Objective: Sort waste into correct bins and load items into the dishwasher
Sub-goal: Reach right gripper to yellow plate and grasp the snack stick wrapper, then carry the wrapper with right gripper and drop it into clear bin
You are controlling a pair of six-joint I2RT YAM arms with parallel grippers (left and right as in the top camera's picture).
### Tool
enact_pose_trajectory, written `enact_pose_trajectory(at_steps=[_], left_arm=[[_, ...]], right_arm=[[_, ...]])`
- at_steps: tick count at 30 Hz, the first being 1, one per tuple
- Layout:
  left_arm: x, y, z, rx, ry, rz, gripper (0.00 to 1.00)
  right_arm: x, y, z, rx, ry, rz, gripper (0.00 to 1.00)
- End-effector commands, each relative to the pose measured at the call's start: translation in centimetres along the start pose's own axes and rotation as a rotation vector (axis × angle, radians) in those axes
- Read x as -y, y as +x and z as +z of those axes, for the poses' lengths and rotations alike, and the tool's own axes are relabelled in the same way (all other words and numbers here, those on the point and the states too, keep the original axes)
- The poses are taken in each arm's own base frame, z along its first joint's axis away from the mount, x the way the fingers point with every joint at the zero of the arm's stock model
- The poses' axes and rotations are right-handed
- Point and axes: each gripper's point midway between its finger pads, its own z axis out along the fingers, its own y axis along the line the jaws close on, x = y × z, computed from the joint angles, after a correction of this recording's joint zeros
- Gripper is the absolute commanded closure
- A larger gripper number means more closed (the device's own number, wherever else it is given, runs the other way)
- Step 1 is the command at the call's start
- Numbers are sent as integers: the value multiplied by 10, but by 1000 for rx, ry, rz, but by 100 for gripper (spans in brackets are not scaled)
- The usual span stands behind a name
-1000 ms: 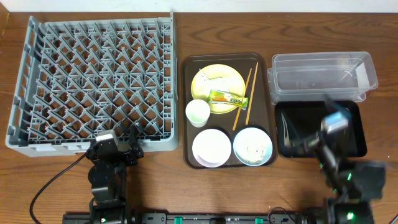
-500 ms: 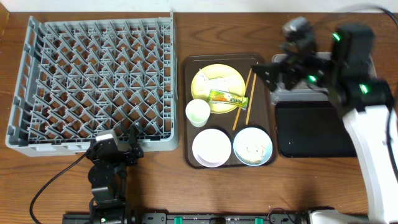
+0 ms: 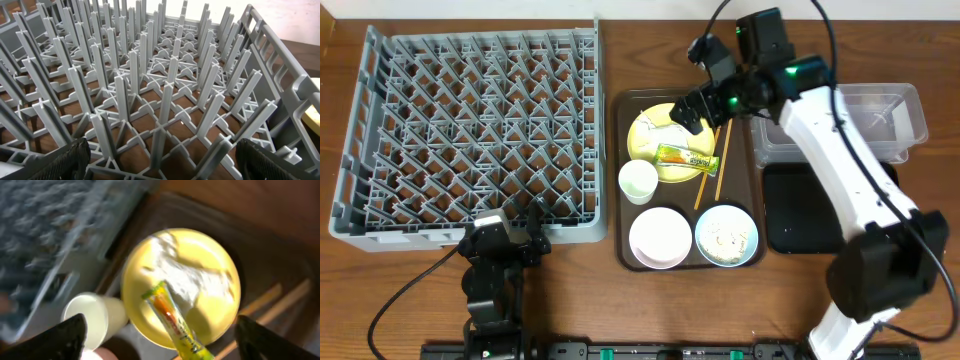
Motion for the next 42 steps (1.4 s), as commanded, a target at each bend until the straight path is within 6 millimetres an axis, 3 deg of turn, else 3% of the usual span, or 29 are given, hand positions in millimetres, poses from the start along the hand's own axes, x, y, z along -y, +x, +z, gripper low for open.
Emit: enact_pose_trajectory(at_steps=[1,3,8,15,17,20,22,23,27,29,31,32,35,37,39,42], left_arm=[[-8,17,1,-47,-40,-14,7],[-8,17,1,-47,-40,-14,7],[-8,17,1,-47,-40,-14,7],[-8,17,1,-47,-40,-14,6],[-8,17,1,-47,-40,-14,7],[-8,17,1,-47,-40,-14,7],[-8,17,1,-47,-40,-14,7],[-8,17,1,-47,-40,-14,7],[-8,17,1,-47,-40,-14,7],[-8,17,1,-47,-40,-14,7],[-8,17,1,-47,-40,-14,7],[-8,17,1,-47,-40,-14,6],[-8,17,1,-47,-40,-14,7],[-8,17,1,-47,-40,-14,7],[-8,17,1,-47,-40,-14,7],[-8,17,1,-47,-40,-14,7]], right_arm=[[19,9,26,-32,174,325,14],[17,12,45,-41,234,284,14],[19,28,81,-129,339,-13,14],[26,60,99,-287,222,-192,20],[29,75,103,-347,194,-210,27],[30,95,112,-422,161,-216,48],[30,99,114,-434,159,-215,62],[29,100,115,-439,153,-214,74],[27,101,116,-437,141,-210,95],[27,99,115,-432,144,-198,99],[25,86,103,-392,157,-159,99],[24,68,89,-336,169,-122,99],[30,6,28,-115,208,-16,99],[42,-24,-19,24,235,56,99],[67,-37,-60,125,310,170,99],[114,-28,-99,178,458,365,99]])
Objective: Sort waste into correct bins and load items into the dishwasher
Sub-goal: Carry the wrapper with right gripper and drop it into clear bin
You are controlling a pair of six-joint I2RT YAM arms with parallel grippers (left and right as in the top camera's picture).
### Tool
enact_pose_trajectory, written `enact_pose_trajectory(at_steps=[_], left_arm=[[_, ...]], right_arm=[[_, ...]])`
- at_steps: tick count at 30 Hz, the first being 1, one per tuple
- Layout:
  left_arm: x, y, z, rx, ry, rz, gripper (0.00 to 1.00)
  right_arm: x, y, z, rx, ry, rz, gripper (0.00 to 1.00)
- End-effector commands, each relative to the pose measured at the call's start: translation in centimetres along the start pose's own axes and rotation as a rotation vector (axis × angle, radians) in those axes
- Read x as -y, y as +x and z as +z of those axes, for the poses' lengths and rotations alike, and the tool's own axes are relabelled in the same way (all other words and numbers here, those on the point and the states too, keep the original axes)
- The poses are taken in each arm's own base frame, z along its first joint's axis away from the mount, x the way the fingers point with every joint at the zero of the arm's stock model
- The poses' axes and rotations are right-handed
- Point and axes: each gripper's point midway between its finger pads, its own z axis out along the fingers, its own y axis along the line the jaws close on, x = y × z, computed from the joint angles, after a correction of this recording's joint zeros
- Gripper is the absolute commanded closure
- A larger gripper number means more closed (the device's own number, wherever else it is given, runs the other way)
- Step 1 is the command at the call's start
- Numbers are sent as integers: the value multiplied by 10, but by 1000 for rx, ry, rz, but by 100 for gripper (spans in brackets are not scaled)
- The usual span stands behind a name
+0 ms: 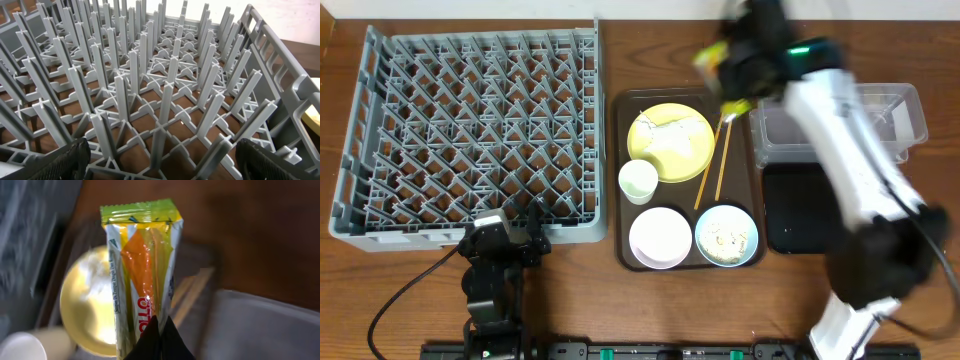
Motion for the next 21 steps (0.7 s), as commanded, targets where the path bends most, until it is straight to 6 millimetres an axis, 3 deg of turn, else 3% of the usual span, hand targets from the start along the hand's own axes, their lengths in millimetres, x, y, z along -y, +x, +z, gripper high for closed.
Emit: enact_pose_trajectory(at_steps=[1,2,4,8,12,14,15,16,17,18,19,20,21], left_arm=[[-8,17,1,-47,-40,-13,7],[-8,17,1,-47,-40,-13,6],[-8,17,1,-47,-40,-13,7],[-8,17,1,-47,-40,-13,6],[-8,17,1,-47,-40,-13,7],[-8,17,1,-47,-40,-13,7],[-8,17,1,-47,-40,-13,7],[-8,17,1,-47,-40,-13,6],[-8,17,1,-47,-40,-13,7],[-8,17,1,-47,-40,-13,7],[-8,17,1,-47,-40,-13,7],[-8,17,1,-47,-40,-13,7],[-8,17,1,-47,-40,-13,7]], right_arm=[[72,4,-22,21,214,304,98],[84,8,-24,15,250,356,98],[126,32,-21,-9,391,567,98],[172,76,-7,8,590,970,98],[191,113,3,81,710,1345,99],[195,114,12,109,697,1363,97],[196,112,15,120,691,1363,92],[197,108,17,126,677,1328,78],[197,103,18,126,659,1277,62],[194,91,22,110,607,1162,33],[187,80,24,85,547,1036,14],[180,71,26,64,491,930,4],[168,61,27,40,416,818,1]])
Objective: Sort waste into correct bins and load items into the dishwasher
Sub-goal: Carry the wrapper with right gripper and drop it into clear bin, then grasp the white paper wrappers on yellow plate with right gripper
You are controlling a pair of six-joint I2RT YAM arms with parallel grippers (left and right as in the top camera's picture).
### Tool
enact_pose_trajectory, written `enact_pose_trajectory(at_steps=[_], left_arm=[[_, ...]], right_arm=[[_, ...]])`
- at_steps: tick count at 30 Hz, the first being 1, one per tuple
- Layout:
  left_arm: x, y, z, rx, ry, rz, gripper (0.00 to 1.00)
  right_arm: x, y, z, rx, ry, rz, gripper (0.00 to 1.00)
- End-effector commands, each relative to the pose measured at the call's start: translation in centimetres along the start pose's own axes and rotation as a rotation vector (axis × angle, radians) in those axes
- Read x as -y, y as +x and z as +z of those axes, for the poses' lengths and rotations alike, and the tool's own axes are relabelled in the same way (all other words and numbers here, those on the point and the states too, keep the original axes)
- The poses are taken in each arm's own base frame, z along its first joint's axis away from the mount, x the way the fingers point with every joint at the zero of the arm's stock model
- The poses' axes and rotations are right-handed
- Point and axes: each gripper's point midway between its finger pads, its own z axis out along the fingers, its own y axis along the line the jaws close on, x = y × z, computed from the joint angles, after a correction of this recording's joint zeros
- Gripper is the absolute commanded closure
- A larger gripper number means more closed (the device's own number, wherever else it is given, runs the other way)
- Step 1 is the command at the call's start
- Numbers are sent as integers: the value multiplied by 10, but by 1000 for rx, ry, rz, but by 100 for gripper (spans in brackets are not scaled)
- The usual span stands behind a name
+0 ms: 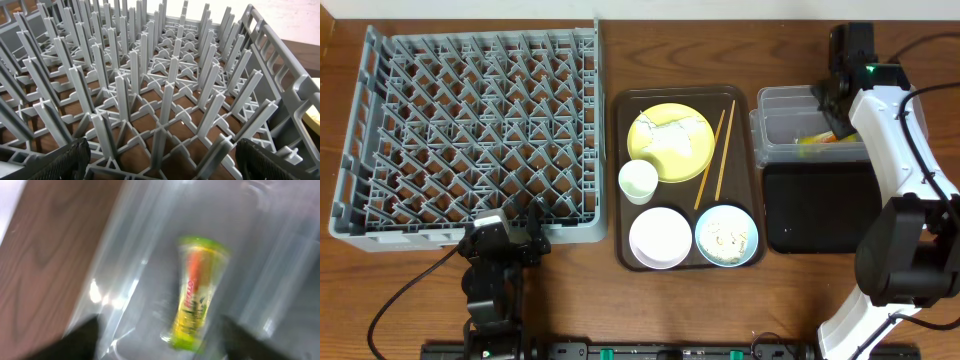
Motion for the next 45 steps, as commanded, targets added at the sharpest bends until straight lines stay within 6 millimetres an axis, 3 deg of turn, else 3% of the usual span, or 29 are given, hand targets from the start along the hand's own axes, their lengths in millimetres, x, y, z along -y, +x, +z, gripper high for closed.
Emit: enact_pose_trajectory(at_steps=[1,4,7,9,13,14,19,23,27,30,35,39,40,42,45], left_arm=[[-8,17,1,-48,-38,-13,7],[-8,17,1,-48,-38,-13,7],[-8,17,1,-48,-38,-13,7],[-8,17,1,-48,-38,-13,7],[-8,17,1,-48,-38,-13,7],[-8,17,1,-48,-38,-13,6],[-8,17,1,-48,-38,-13,7],[-8,17,1,-48,-38,-13,7],[-8,17,1,-48,-38,-13,7],[-8,17,1,-48,-38,-13,6],[-8,17,1,-48,-38,-13,6],[-8,17,1,-48,-38,-13,7],[-8,17,1,-48,-38,-13,7],[-8,17,1,-48,-38,-13,7],[-8,17,1,-48,-38,-13,7]], right_arm=[[-47,17,-30,-93,-236,-496,1],[-94,46,-78,-122,-498,-840,1],[-122,79,-113,-117,-663,-1049,3],[-133,107,-125,-100,-716,-1178,8],[-145,178,-123,-112,-728,-1395,9],[-147,200,-116,-125,-710,-1444,8],[-145,266,-73,-179,-678,-1630,4],[-138,291,-40,-225,-654,-1701,10],[-132,299,-12,-257,-633,-1739,12],[-124,306,0,-288,-614,-1763,15],[-114,312,10,-334,-583,-1760,30],[-99,315,14,-396,-539,-1755,50],[-96,315,15,-410,-529,-1755,69],[-94,315,14,-418,-522,-1747,95],[-98,308,4,-414,-508,-1681,99]])
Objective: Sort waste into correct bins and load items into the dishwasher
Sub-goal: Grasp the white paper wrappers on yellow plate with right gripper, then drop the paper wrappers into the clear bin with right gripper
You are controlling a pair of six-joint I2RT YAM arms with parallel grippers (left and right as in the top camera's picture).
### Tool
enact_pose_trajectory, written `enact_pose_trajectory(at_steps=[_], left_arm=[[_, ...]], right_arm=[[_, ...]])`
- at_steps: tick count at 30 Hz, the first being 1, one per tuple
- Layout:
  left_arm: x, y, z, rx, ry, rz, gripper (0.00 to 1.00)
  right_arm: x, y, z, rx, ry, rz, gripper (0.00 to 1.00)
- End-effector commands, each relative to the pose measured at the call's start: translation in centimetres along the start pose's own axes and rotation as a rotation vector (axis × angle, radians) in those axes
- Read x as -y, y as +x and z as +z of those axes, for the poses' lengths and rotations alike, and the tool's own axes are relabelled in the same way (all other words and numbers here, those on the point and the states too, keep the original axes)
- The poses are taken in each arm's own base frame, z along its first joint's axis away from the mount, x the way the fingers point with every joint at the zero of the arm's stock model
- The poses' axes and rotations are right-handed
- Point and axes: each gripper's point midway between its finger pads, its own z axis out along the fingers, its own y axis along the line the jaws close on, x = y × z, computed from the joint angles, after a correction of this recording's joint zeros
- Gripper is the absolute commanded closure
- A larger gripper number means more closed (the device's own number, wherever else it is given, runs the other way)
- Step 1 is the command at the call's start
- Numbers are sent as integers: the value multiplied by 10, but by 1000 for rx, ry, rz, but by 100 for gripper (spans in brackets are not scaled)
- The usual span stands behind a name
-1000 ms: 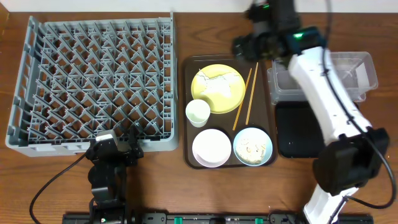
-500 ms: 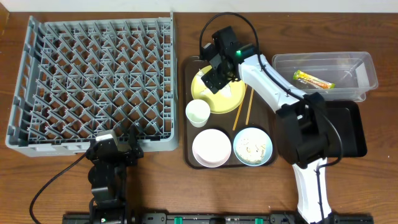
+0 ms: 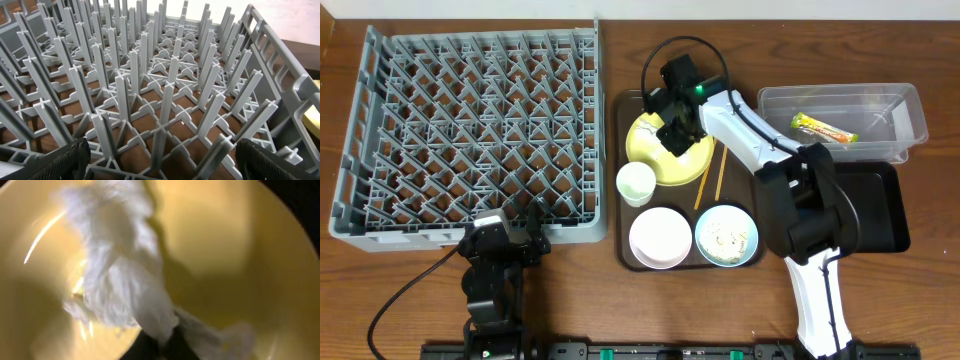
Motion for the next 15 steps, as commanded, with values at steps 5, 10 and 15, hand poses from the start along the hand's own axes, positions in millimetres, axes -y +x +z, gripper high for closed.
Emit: enact_pose_trajectory(at_steps=[5,10,15], left_arm=[[-8,17,1,-48,-38,-14,7],[-8,17,1,-48,-38,-14,7],[-8,17,1,-48,-38,-14,7]], right_arm=[[26,-24,-94,152,45,239,99],[85,-15,-194,337,188,538,99],[166,67,-224,312,406,1142,99]])
